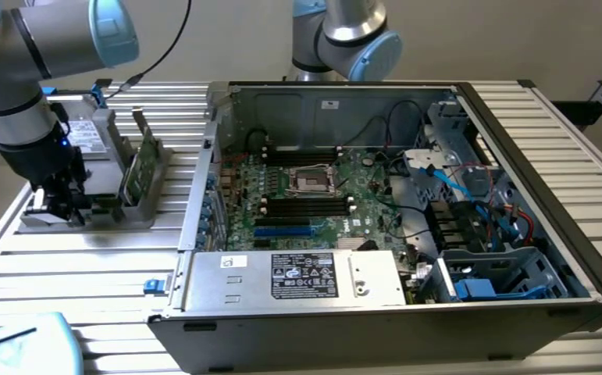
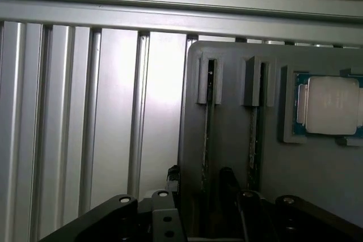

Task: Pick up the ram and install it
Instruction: 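Pick up the ram and move it above insertion slot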

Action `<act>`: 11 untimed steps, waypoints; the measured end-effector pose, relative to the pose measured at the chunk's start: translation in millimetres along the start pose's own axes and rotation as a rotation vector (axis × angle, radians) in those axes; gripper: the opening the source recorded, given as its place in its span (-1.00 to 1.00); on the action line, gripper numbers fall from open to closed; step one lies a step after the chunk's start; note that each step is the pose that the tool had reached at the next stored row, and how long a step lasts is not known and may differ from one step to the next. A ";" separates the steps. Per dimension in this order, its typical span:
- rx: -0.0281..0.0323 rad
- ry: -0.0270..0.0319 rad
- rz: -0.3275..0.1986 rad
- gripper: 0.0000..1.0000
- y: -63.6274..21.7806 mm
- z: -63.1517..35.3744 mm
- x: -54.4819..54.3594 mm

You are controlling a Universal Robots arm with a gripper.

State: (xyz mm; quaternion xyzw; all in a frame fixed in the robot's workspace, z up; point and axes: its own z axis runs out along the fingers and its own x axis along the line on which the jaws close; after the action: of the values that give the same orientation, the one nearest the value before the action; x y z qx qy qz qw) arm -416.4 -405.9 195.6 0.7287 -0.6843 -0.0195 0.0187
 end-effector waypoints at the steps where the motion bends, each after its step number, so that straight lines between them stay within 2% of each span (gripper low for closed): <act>1: -0.0020 -0.0001 0.000 -0.18 0.0 0.0 0.0; 6: -0.0091 -0.0005 0.000 -0.18 -1.0 0.0 0.1; 11: -0.0112 -0.0007 0.000 -0.18 -1.6 -0.1 -1.0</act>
State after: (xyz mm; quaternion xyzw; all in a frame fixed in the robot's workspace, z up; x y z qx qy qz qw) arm -414.8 -404.8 195.6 0.7286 -0.6842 -0.0236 0.0226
